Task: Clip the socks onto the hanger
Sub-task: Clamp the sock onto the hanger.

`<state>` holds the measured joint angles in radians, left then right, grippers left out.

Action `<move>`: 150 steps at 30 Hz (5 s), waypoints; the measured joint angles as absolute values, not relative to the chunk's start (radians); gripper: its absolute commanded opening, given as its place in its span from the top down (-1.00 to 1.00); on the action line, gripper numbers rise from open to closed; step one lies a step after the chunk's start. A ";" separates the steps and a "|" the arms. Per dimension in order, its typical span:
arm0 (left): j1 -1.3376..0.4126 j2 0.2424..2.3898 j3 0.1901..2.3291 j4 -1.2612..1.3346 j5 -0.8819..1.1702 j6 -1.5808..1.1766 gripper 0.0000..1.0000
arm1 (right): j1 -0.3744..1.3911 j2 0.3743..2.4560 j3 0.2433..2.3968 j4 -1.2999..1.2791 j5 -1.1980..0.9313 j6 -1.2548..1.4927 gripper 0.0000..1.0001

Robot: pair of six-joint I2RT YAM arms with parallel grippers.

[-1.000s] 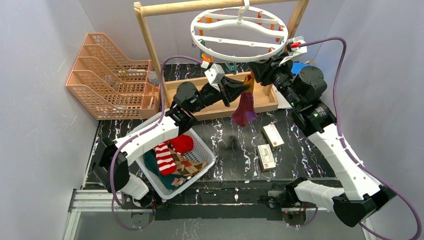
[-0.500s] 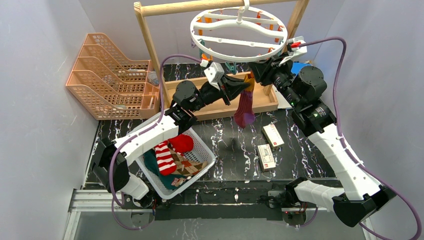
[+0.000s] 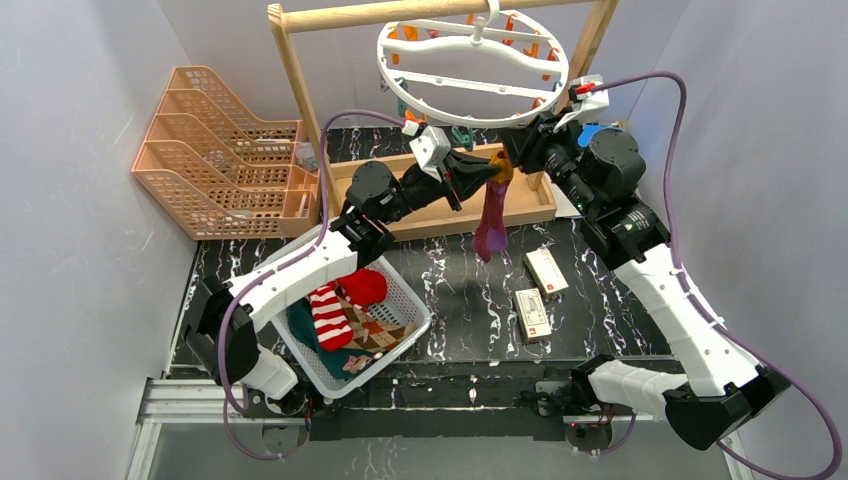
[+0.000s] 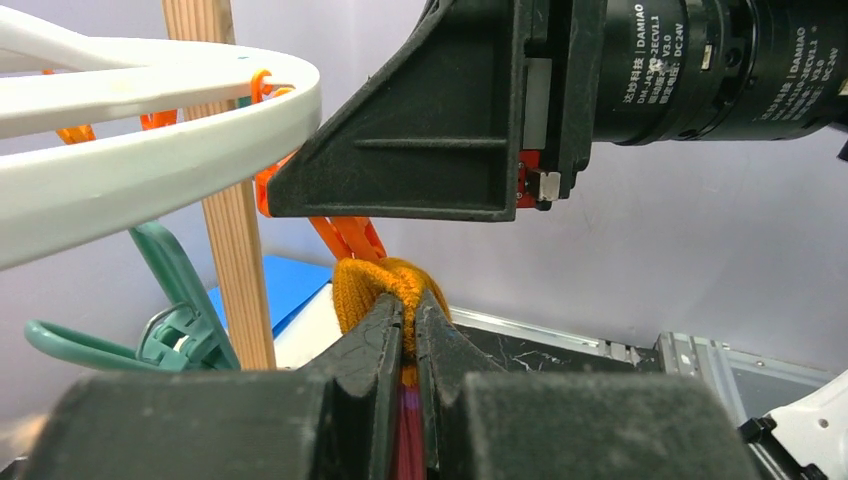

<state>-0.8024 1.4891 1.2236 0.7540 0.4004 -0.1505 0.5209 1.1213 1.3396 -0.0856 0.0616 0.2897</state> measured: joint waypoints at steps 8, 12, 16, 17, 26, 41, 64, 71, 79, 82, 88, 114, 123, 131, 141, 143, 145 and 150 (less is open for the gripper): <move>-0.802 1.485 1.216 0.723 0.400 -0.099 1.00 | 0.527 1.130 1.354 -0.125 0.095 0.289 0.97; -0.802 1.480 1.216 0.712 0.398 -0.076 1.00 | 0.528 1.133 1.360 -0.131 0.094 0.290 0.97; -0.802 1.479 1.216 0.701 0.382 -0.052 1.00 | 0.529 1.133 1.367 -0.142 0.083 0.295 0.97; -0.802 1.479 1.216 0.701 0.377 -0.044 1.00 | 0.529 1.133 1.367 -0.148 0.078 0.300 0.97; -0.802 1.479 1.216 0.701 0.354 -0.026 1.00 | 0.529 1.134 1.367 -0.163 0.062 0.312 0.97; -0.802 1.452 1.199 0.712 0.307 -0.028 1.00 | 0.531 1.134 1.367 -0.167 0.110 0.311 0.97; -0.812 1.470 1.188 0.797 0.316 -0.165 1.00 | 0.532 1.153 1.342 -0.104 0.073 0.411 0.97; -0.812 1.470 1.164 0.802 0.296 -0.156 1.00 | 0.532 1.153 1.336 -0.102 0.072 0.417 0.97; -0.813 1.468 1.164 0.804 0.253 -0.110 1.00 | 0.532 1.153 1.329 -0.109 0.075 0.418 0.97; -0.813 1.465 1.164 0.804 0.243 -0.100 1.00 | 0.532 1.153 1.329 -0.109 0.075 0.421 0.97; -0.814 1.464 1.172 0.803 0.243 -0.099 1.00 | 0.532 1.153 1.329 -0.108 0.065 0.443 0.97; -0.814 1.460 1.173 0.799 0.242 -0.088 1.00 | 0.532 1.126 1.329 -0.111 0.041 0.536 -0.57; -0.814 1.459 1.185 0.783 0.254 -0.090 0.76 | 0.532 1.094 1.363 -0.144 0.023 0.558 -0.97; -0.814 1.454 1.193 0.773 0.274 -0.106 -0.11 | 0.532 1.044 1.398 -0.235 0.022 0.545 -0.97; -0.814 1.293 1.132 0.686 0.283 -0.126 -0.97 | 0.532 0.856 1.383 -0.374 -0.030 0.439 -0.97; -0.814 1.229 1.090 0.669 0.283 -0.131 -0.97 | 0.532 0.818 1.367 -0.403 -0.059 0.414 -0.96; -0.814 1.156 1.045 0.631 0.279 -0.134 -0.97 | 0.532 0.780 1.354 -0.435 -0.091 0.392 -0.92; -0.814 0.923 0.911 0.445 0.196 -0.130 -0.97 | 0.532 0.765 1.338 -0.521 -0.140 0.348 -0.72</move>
<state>-0.8139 0.9230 0.9108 0.4446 0.1959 -0.1295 0.5316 0.7650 1.3384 -0.5209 -0.1402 0.3477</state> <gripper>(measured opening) 0.983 0.915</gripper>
